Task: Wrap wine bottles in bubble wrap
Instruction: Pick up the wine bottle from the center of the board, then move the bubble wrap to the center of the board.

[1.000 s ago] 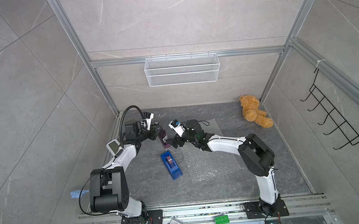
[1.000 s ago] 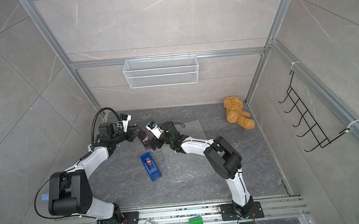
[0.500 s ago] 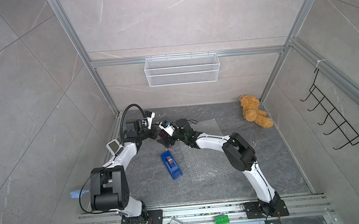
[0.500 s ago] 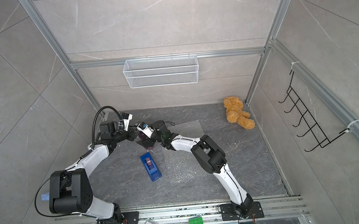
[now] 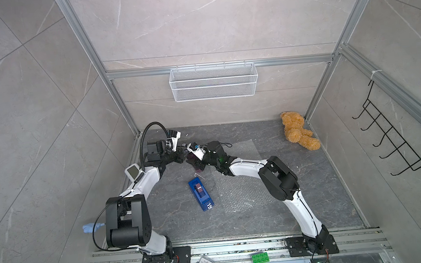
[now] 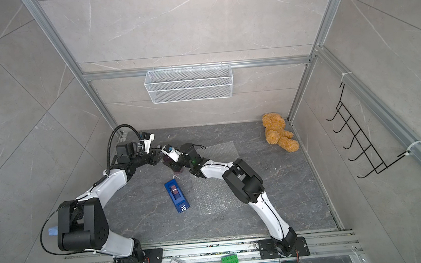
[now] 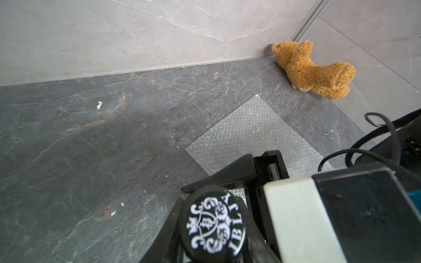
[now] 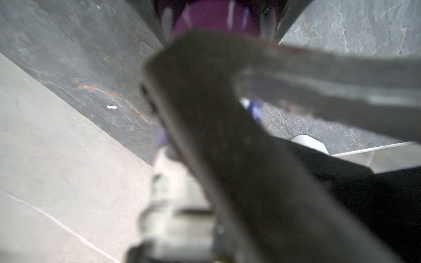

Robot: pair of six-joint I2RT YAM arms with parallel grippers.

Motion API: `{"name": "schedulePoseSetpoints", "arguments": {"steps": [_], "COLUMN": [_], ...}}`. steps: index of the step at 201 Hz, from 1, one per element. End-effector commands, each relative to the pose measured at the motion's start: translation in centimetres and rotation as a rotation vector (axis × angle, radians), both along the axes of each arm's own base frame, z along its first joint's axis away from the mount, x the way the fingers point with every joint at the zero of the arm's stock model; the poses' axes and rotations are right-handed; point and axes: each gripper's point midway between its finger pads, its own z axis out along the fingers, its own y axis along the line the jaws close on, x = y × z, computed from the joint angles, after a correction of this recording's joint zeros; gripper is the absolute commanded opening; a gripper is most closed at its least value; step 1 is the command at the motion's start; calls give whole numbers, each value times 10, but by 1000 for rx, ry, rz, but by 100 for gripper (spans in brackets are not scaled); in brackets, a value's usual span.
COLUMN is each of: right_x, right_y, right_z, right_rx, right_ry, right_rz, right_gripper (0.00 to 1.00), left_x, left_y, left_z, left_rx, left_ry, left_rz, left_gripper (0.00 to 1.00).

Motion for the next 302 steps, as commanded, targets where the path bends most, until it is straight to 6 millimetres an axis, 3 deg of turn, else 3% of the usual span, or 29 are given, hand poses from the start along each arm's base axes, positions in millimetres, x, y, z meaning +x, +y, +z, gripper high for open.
{"name": "schedulePoseSetpoints", "arguments": {"steps": [1, 20, 41, 73, 112, 139, 181, 220, 251, 281, 302], "right_x": [-9, -16, -26, -44, -63, -73, -90, -111, -127, -136, -143], "right_y": [-3, -9, -19, -48, -98, -128, -171, -206, -223, -232, -234], "right_z": [66, 80, 95, 106, 94, 80, 52, 22, 9, 2, -5], "right_rx": [82, 98, 102, 4, -165, -269, -531, -753, -832, -873, -915], "right_ry": [-123, -125, -134, -148, -116, -89, -105, -68, -40, -3, 13], "right_rz": [1, -1, -2, -22, -82, -129, -127, -77, -37, -20, 2], "right_gripper": [40, 33, 32, 32, 32, 32, 34, 36, 36, 37, 38], "left_x": [-2, -7, -16, -40, -65, -77, -85, -70, -32, -1, 14], "left_y": [-15, -18, -24, -44, -63, -71, -67, -60, -44, -32, -44], "left_z": [69, 77, 89, 102, 100, 92, 82, 55, 2, -50, -74], "left_rx": [-97, -118, -153, -220, -244, -256, -327, -380, -302, -151, -25], "left_ry": [-156, -160, -161, -141, -103, -60, 38, 206, 418, 566, 611], "left_rz": [-75, -97, -137, -275, -356, -368, -283, -140, 112, 294, 313], "left_gripper": [18, 19, 21, 47, 62, 64, 64, 60, 38, 38, 38]}}
